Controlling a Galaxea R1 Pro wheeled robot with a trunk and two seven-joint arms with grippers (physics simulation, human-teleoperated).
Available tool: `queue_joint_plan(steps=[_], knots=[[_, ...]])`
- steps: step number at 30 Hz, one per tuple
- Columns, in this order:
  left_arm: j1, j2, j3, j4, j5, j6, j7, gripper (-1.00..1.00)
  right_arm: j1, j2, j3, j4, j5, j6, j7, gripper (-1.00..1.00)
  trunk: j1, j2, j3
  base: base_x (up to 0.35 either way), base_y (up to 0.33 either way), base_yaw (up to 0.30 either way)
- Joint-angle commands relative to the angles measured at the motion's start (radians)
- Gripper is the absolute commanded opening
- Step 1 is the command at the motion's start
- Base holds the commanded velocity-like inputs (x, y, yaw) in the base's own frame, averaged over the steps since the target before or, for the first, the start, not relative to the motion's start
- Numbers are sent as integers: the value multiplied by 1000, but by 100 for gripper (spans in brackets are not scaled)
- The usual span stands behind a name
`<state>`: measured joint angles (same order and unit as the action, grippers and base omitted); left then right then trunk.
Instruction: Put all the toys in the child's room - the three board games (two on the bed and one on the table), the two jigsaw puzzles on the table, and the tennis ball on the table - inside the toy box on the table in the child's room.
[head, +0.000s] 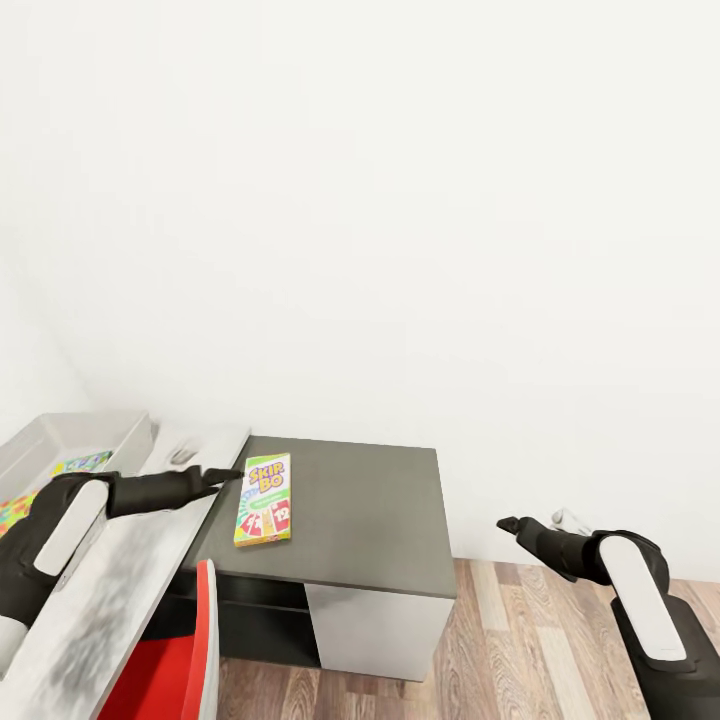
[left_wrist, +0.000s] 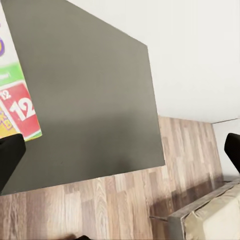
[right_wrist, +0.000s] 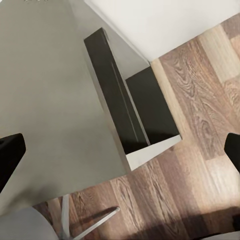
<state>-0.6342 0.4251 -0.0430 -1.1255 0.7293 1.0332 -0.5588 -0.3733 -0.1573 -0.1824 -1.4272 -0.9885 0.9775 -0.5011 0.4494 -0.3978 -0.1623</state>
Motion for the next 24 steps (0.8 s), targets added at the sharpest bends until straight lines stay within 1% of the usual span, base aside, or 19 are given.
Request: queue_joint_plan(steps=[1, 4, 5, 6, 7, 10, 11, 12, 13, 14, 15, 16, 17, 18, 19, 20, 21, 22, 24], knots=[[-11, -17, -1, -1, -5, 2, 18, 100, -1, -1, 0, -1, -10, 3, -10, 100, 1, -2, -2, 0, 0, 0], [-32, -48, -1, -3, -5, 1, 63, 100, -1, -2, 0, -1, -10, 3, -9, 100, 1, -2, -2, 0, 0, 0], [-44, -62, -1, -3, -5, 1, 93, 100, -1, -2, 0, -1, -10, 3, -9, 100, 1, -2, -2, 0, 0, 0], [-50, -70, -1, -3, -5, 0, 111, 100, -1, -2, 0, -1, -10, 3, -9, 100, 1, -2, -2, 0, 0, 0], [-61, -86, -1, -3, -5, -1, 152, 100, -1, -2, 1, -1, -10, 3, -8, 100, 1, -2, -2, 0, 0, 0], [-90, -151, -1, 0, -3, -5, 330, 100, 2, -3, 1, -4, -10, 3, -8, 100, 1, -2, -2, 0, 0, 0], [-93, -164, -1, 2, -3, -6, 363, 100, 3, -3, 1, -5, -10, 3, -8, 100, 1, -2, -2, 0, 0, 0], [-97, -191, -1, 7, -3, -10, 431, 100, 4, -3, 1, -7, -10, 3, -8, 100, 1, -2, -2, 0, 0, 0], [-98, -204, -1, 10, -3, -12, 465, 100, 5, -3, 1, -8, -10, 3, -8, 100, 1, -2, -2, 0, 0, 0], [-100, -230, -1, 24, -3, -18, 531, 100, 6, -4, 1, -9, -10, 3, -8, 100, 1, -2, -2, 0, 0, 0], [-101, -242, 0, 36, -3, -25, 562, 100, 7, -4, 0, -10, -9, 3, -8, 100, 1, -2, -2, 0, 0, 0], [-102, -263, 0, 69, -5, -53, 618, 100, 8, -5, 0, -10, -9, 3, -8, 100, 1, -2, -2, 0, 0, 0], [-102, -273, 0, 89, -6, -73, 642, 100, 8, -5, 0, -11, -9, 3, -8, 100, 1, -2, -2, 0, 0, 0], [-103, -288, -1, 131, -7, -125, 682, 100, 9, -5, 0, -11, -9, 3, -8, 100, 1, -2, -2, 0, 0, 0], [-103, -294, -2, 154, -8, -153, 697, 100, 9, -5, 0, -11, -9, 3, -8, 100, 1, -2, -2, 0, 0, 0], [-103, -304, -6, 200, -11, -212, 721, 100, 10, -5, 0, -12, -9, 3, -8, 100, 1, -2, -2, 0, 0, 0], [-103, -307, -9, 224, -14, -241, 731, 100, 10, -5, 0, -12, -9, 3, -8, 100, 1, -2, -2, 0, 0, 0], [-104, -312, -18, 268, -22, -293, 747, 100, 11, -4, 0, -13, -9, 3, -8, 100, 1, -2, -2, 0, 0, 0], [-105, -318, -30, 303, -34, -340, 762, 100, 11, -4, 1, -12, -9, 2, -8, 100, 1, -2, -2, 0, 0, 0]])
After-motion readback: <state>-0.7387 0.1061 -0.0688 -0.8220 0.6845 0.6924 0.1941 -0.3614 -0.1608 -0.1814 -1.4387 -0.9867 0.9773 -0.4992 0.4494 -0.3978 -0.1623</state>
